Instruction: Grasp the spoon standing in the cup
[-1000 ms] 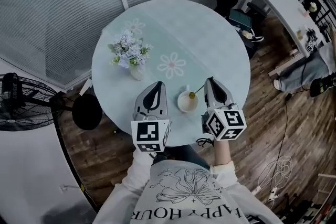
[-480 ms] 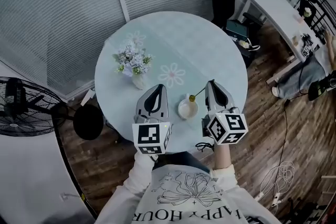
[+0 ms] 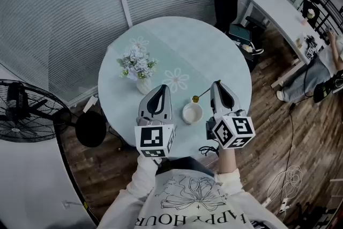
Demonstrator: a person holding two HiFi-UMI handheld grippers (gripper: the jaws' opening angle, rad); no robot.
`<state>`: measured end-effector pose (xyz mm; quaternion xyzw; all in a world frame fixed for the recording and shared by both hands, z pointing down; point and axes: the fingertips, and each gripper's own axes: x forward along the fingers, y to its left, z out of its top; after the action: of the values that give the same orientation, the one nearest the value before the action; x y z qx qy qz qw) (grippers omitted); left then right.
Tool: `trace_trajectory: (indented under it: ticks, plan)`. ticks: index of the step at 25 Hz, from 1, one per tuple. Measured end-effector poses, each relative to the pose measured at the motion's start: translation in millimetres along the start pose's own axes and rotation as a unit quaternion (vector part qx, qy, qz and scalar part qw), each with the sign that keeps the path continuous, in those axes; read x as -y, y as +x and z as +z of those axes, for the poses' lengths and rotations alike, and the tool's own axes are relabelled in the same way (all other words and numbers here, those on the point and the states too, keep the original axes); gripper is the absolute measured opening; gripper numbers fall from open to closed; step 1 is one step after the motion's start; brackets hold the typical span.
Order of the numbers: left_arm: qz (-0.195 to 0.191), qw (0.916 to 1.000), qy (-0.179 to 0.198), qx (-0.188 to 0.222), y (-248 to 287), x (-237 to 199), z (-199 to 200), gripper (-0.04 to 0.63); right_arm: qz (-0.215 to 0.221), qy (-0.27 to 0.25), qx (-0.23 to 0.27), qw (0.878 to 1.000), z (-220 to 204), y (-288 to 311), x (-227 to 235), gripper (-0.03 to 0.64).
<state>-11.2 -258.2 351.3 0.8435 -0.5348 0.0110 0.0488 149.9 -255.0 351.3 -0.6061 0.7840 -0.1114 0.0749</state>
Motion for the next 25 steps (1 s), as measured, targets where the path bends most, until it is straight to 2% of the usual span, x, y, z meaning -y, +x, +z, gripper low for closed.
trace_trajectory:
  ticks: [25]
  plan:
    - [0.012, 0.9999, 0.002, 0.01, -13, -8, 9, 0.005, 0.028, 0.015, 0.003, 0.999, 3, 0, -20, 0.015]
